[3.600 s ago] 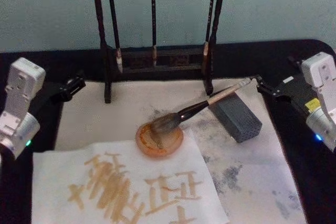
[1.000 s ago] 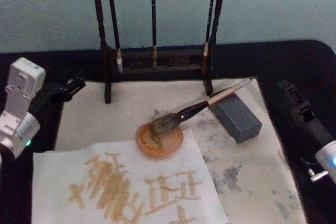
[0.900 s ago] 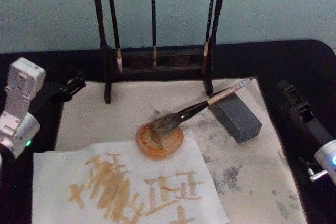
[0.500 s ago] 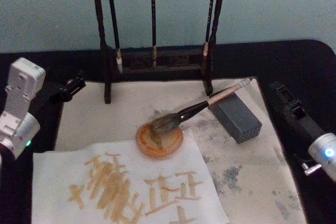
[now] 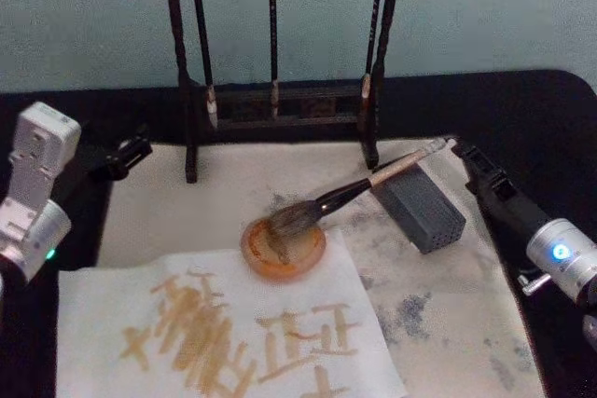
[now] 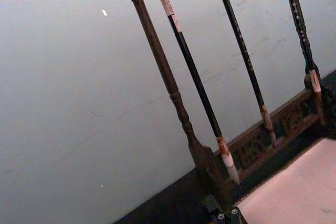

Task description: Pick up the brush from the inkstone, write on the paper, then place the brush back to its original position.

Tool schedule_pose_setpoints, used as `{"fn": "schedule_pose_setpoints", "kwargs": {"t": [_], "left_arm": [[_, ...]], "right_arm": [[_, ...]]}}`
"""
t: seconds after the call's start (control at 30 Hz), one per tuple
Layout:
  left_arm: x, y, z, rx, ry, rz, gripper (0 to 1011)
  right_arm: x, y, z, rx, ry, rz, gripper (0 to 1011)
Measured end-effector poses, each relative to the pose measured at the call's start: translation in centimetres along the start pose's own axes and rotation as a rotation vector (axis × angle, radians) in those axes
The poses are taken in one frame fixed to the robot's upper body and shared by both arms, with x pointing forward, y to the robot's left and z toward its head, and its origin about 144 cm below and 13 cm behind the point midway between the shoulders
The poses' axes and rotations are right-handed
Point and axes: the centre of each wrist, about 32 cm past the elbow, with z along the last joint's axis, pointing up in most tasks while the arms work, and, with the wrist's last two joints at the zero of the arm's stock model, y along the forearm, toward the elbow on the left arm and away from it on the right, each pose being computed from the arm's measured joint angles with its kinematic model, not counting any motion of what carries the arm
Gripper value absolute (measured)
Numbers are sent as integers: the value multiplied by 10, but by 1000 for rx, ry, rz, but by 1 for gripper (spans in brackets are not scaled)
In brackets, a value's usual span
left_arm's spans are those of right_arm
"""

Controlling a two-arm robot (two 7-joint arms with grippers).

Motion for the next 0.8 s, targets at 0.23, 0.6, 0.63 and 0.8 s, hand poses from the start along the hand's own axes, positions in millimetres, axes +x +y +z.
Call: {"fn": "schedule_pose_setpoints", "kwargs": {"t": [0.23,0.6,0.63,0.8], "left_arm": [[0,0,0,0,0,0,1002],[0,0,0,0,0,0,1002],[0,0,0,0,0,0,1002],[0,0,0,0,0,0,1002]], "right_arm": [[-5,10,-1,-26,-17,3,1001],[-8,21,-4,-53,-31,11,1001],[-9,22,-4,-53,-32,12,1001],[-10,24,-3,-56,-32,17,1001]]}}
